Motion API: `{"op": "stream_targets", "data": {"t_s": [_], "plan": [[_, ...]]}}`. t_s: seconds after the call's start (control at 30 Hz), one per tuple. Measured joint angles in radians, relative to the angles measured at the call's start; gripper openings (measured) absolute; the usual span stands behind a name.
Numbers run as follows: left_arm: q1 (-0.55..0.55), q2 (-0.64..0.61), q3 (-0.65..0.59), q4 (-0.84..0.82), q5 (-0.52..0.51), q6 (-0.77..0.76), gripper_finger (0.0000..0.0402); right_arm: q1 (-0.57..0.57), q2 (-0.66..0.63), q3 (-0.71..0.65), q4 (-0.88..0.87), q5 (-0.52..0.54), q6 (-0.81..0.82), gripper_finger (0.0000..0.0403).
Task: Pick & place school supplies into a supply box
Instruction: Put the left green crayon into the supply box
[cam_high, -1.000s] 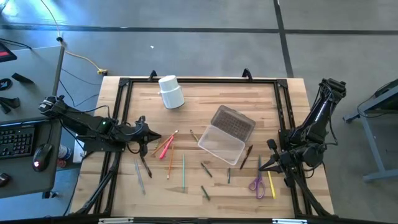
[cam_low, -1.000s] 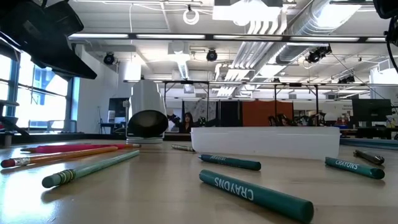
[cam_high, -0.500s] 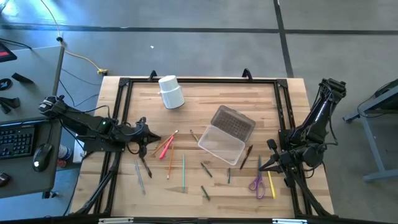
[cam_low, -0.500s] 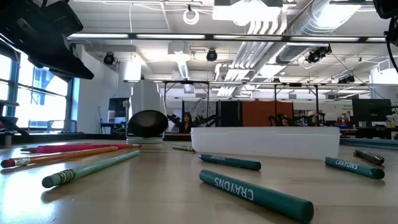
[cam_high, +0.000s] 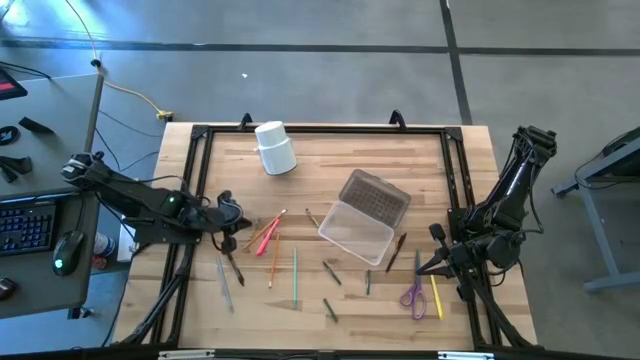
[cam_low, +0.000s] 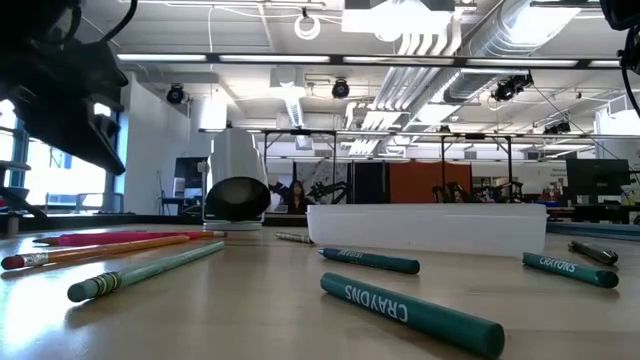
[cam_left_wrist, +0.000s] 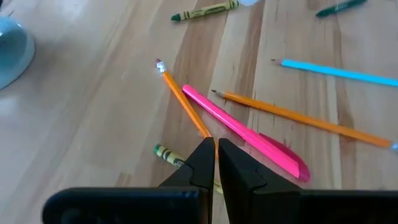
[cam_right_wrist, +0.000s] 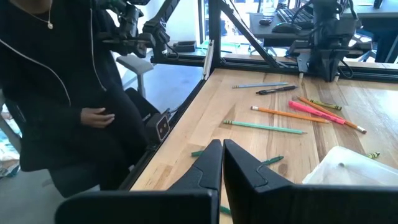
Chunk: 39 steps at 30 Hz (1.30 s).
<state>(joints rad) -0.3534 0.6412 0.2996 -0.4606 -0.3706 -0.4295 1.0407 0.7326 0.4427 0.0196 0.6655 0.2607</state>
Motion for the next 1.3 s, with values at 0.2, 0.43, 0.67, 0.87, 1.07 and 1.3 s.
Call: {"op": "stream_targets", "data": {"t_s": [0.2,0.43,0.67,0.87,1.07,1.3], "plan": [[0.000,0.093,0.000,-0.004,-0.005,-0.030,0.0147,0.000,0.000,0.000,0.000,0.000,0.000,0.0000],[0.000,0.189,0.000,-0.012,-0.136,-0.260,0.0224,0.000,0.000,0.000,0.000,0.000,0.000,0.0000],[0.000,0.336,0.000,0.023,-0.148,-0.420,0.0212,0.000,0.000,0.000,0.000,0.000,0.000,0.0000],[0.000,0.448,0.000,0.150,-0.196,-0.440,0.0193,0.000,0.000,0.000,0.000,0.000,0.000,0.0000],[0.039,0.493,0.000,0.212,-0.318,-0.469,0.0191,0.000,0.000,0.000,0.000,0.000,0.000,0.0000],[0.173,0.514,0.000,0.240,-0.180,-0.547,0.0191,0.000,0.000,0.000,0.000,0.000,0.000,0.0000]]}}
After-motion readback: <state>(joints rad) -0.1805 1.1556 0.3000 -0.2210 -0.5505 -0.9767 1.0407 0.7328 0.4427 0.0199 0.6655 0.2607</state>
